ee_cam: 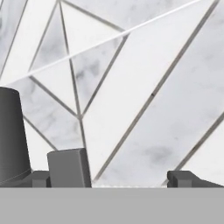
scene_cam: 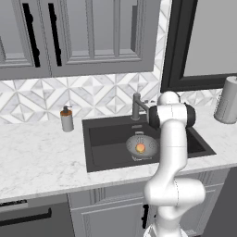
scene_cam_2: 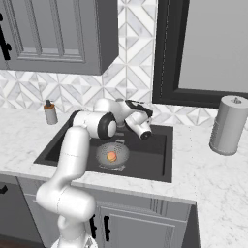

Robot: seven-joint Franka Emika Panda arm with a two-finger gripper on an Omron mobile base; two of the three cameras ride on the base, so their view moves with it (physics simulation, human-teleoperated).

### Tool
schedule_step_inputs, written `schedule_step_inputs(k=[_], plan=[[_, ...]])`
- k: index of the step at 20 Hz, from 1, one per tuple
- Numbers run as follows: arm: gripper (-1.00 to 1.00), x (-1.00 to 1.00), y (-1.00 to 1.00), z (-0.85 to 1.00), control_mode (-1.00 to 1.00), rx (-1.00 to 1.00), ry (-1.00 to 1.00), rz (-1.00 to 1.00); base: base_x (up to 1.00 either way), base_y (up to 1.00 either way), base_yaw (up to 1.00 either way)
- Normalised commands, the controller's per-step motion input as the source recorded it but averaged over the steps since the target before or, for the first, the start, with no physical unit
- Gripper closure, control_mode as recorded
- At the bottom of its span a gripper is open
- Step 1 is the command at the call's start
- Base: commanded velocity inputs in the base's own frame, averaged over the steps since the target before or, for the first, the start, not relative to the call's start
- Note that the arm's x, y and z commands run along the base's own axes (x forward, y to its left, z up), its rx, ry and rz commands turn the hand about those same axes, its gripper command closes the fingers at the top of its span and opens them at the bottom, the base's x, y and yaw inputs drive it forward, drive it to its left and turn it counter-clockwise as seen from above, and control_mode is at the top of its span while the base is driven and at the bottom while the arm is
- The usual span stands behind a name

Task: Put the colander in the sink, put the peach in the colander, and turn on the sink faucet and pour water over the colander.

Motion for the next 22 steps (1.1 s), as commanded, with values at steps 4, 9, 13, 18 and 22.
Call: schedule_step_inputs(k=[4, 9, 13, 18, 22], plan=[[-1.00, 0.00, 0.00, 0.00, -1.00, 0.00, 0.00, 0.00, 0.00, 0.00, 0.00], [-1.00, 0.00, -0.03, 0.00, -1.00, 0.00, 0.00, 0.00, 0.00, 0.00, 0.00], [-1.00, 0.00, -0.27, 0.00, -1.00, 0.00, 0.00, 0.00, 0.00, 0.00, 0.00], [-1.00, 0.00, -0.25, 0.00, -1.00, 0.00, 0.00, 0.00, 0.00, 0.00, 0.00], [-1.00, 0.00, -0.34, 0.00, -1.00, 0.00, 0.00, -0.02, 0.00, 0.00, 0.00]])
